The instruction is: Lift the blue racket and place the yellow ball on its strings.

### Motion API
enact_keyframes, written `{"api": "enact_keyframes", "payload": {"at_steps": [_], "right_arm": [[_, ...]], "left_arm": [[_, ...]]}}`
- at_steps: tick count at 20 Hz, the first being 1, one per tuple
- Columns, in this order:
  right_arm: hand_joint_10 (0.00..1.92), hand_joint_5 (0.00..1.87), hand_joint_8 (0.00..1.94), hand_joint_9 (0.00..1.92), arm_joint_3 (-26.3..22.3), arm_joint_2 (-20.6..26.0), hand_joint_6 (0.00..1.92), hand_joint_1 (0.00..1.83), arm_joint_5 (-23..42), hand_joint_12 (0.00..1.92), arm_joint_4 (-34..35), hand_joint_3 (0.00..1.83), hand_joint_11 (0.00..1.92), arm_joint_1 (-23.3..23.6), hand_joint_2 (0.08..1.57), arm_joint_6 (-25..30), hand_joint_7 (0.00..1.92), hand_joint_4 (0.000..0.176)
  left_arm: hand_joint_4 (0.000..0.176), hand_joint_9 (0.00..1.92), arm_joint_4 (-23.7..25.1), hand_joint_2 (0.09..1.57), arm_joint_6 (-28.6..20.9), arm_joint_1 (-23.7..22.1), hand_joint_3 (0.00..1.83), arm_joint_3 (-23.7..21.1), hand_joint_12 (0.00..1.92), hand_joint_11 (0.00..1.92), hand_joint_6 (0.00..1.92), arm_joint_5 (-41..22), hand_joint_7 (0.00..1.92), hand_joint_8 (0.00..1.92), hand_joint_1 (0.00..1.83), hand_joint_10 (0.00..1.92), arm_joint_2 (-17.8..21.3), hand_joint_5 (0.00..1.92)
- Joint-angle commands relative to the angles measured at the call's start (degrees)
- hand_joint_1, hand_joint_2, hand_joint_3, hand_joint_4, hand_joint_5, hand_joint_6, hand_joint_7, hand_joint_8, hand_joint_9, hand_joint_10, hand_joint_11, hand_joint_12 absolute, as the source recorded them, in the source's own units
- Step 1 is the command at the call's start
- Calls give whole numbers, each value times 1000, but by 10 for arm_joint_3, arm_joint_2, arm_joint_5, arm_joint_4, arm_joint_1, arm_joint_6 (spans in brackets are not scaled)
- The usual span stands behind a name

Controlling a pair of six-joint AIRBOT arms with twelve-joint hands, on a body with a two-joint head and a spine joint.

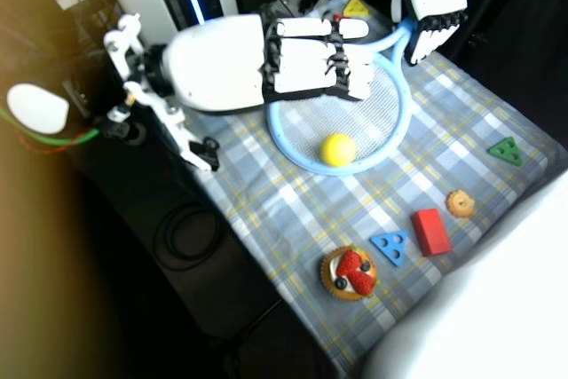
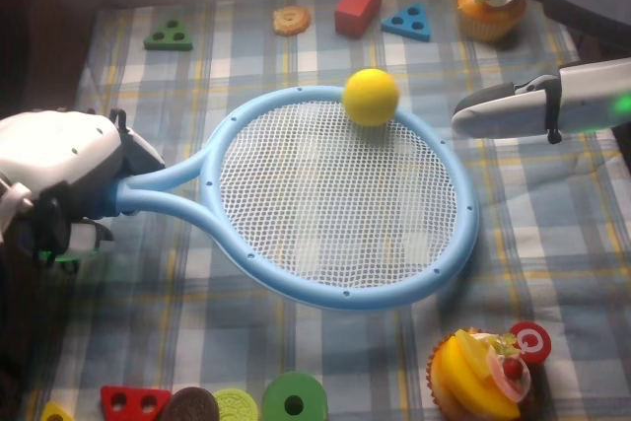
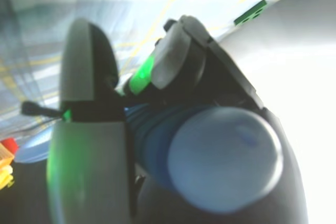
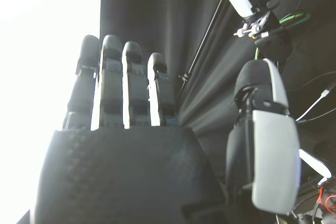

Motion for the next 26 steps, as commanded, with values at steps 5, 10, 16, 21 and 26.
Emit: {"api": "enact_keyframes", "payload": {"at_steps": [5, 10, 16, 21, 26], "right_arm": [[0, 187, 1, 248, -1, 0, 3, 373, 62, 628, 28, 1, 20, 4, 1083, 0, 256, 54], [1, 179, 0, 252, -2, 0, 0, 331, 62, 617, 30, 2, 19, 0, 1089, 0, 257, 57], [4, 185, 1, 300, -2, 1, 0, 345, 65, 671, 36, 1, 56, -7, 1086, 0, 300, 58], [0, 198, 0, 296, -2, 2, 3, 343, 66, 671, 39, 1, 39, -10, 1089, 0, 301, 51], [0, 196, 0, 293, -2, 2, 1, 347, 70, 675, 46, 0, 34, -16, 1089, 0, 299, 58]], "left_arm": [[124, 1295, 4, 1206, 16, -2, 4, 3, 1921, 1379, 1921, -57, 1088, 1921, 1560, 1921, -10, 849], [0, 1025, -9, 1218, 16, 2, 2, 3, 1921, 948, 1786, -67, 846, 1921, 1369, 1921, -10, 652], [0, 952, -26, 1221, 4, 15, 0, -6, 1921, 1017, 1915, -96, 779, 1921, 1429, 1921, -8, 679], [36, 401, 18, 1027, -93, 30, 0, -32, 1233, 296, 515, -126, 347, 982, 1026, 1112, 16, 536], [67, 489, 68, 987, -135, 49, 0, -78, 1166, 241, 0, -191, 528, 164, 1003, 591, 56, 493]]}}
